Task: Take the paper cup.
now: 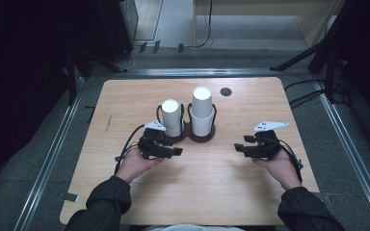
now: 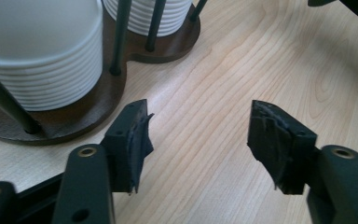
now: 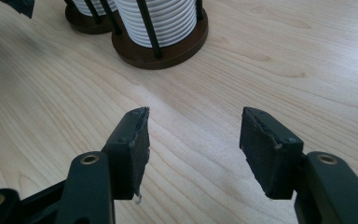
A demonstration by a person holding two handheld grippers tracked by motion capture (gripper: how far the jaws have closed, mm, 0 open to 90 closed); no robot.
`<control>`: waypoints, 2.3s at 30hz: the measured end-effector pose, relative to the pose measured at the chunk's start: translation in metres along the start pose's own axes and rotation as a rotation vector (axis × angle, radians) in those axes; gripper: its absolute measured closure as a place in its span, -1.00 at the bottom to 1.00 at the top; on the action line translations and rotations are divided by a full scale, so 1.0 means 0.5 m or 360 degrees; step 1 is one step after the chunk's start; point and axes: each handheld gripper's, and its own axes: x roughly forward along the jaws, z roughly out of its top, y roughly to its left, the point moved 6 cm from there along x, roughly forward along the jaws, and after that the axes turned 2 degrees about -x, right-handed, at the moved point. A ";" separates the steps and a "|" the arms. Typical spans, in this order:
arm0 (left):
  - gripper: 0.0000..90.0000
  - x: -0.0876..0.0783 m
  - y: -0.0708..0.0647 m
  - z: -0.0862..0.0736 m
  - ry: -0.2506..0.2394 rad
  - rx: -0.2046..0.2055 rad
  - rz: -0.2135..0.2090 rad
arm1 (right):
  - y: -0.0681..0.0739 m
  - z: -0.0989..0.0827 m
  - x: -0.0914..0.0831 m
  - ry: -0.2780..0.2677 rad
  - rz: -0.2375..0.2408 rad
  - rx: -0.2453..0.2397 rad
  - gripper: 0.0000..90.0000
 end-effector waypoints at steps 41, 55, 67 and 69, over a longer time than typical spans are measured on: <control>0.68 -0.020 -0.020 0.030 -0.0041 0.0005 0.0027 | 0.004 0.028 0.014 0.0028 0.0060 -0.0092 -0.07; 0.98 0.022 -0.062 0.113 -0.0091 0.0032 -0.0094 | 0.015 0.065 0.004 0.0007 0.0049 -0.0122 -0.03; 0.98 0.041 -0.059 0.152 -0.0185 0.0015 -0.0090 | 0.012 0.117 0.004 -0.0025 0.0028 -0.0154 -0.19; 0.98 0.045 -0.060 0.163 -0.0197 0.0013 -0.0086 | 0.012 0.128 0.002 -0.0032 0.0018 -0.0174 -0.20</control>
